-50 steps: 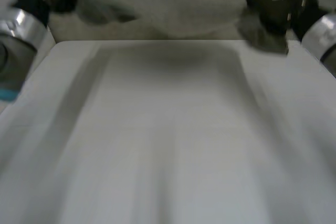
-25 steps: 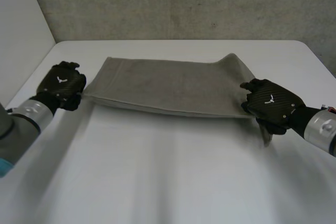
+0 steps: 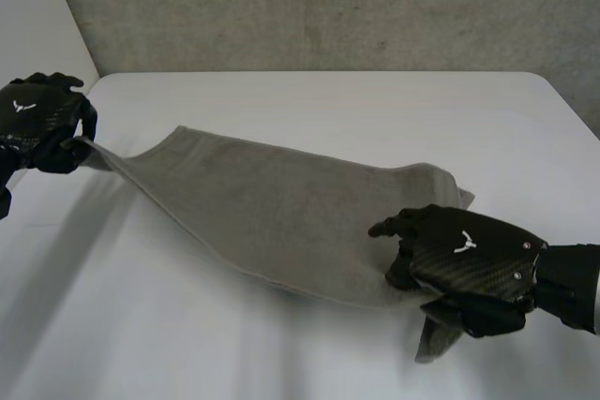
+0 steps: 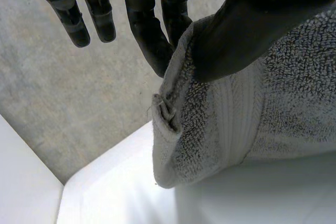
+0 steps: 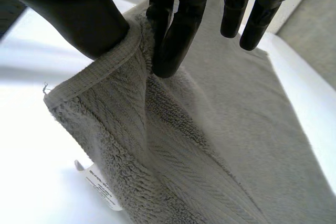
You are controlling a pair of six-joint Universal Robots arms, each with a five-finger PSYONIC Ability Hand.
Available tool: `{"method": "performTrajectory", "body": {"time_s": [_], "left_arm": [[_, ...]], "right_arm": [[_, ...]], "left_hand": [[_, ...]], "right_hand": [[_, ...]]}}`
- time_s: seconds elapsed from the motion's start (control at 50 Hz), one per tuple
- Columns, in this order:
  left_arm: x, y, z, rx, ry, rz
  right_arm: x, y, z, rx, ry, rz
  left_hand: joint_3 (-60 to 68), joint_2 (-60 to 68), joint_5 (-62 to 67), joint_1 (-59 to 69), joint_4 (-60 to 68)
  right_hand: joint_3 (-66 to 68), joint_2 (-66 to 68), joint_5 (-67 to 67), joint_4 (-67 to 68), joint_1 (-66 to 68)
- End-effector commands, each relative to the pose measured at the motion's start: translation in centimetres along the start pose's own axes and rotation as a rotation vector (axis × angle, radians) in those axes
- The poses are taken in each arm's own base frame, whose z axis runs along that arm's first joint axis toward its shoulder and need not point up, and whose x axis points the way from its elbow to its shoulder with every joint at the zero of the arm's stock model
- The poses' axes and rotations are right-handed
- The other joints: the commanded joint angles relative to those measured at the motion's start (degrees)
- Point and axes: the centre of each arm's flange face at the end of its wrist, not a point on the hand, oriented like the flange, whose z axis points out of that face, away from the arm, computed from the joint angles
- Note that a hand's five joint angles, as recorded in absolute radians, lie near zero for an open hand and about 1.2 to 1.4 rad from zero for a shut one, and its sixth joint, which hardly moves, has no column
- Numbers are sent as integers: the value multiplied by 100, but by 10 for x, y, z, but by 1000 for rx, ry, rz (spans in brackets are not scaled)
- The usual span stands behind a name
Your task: Fold the towel.
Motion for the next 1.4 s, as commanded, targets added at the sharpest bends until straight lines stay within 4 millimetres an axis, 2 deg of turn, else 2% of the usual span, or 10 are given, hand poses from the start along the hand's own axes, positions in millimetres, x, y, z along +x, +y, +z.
{"method": "performTrajectory", "body": {"time_s": [0.02,0.16,0.34,0.52,0.56,0.6,0.7,0.9,1.16,1.4], "left_arm": [[-1,6,3,-23,4,-21],[4,12,12,-43,28,-36],[27,-11,18,25,105,-107],[49,-14,35,38,124,-162],[63,-7,44,16,126,-168],[70,-3,47,-1,131,-173],[78,13,51,-49,132,-189],[82,25,49,-89,141,-203],[90,28,41,-104,152,-204],[47,9,40,-46,-4,-200]], "right_arm": [[11,6,-3,-16,-1,-32],[39,16,-3,-52,83,32],[66,28,8,-111,268,99],[88,39,61,-204,412,14],[89,44,70,-228,404,17],[90,53,84,-260,394,31],[87,61,90,-274,385,68],[77,79,89,-262,407,223],[74,68,63,-186,513,323],[62,75,36,-132,629,414]], "left_hand": [[-284,253,262,411,-318],[-284,253,262,411,-318],[-284,253,262,411,-318],[-284,253,262,411,-318],[-284,253,262,411,-318],[-284,253,262,411,-318],[-284,253,262,411,-318],[-284,253,262,411,-318],[-284,253,262,411,-318],[-284,253,262,411,-318]], "right_hand": [[28,307,340,-302,573],[28,307,340,-302,573],[28,307,340,-302,573],[28,307,340,-302,573],[28,-1251,-1218,-302,-985],[28,-6994,-6660,-302,-6728],[28,-7693,-6660,-302,-7427],[28,-7693,-6660,-302,-7427],[28,-7273,-6660,-302,-7007],[28,-7206,-6660,-302,-6940]]}}
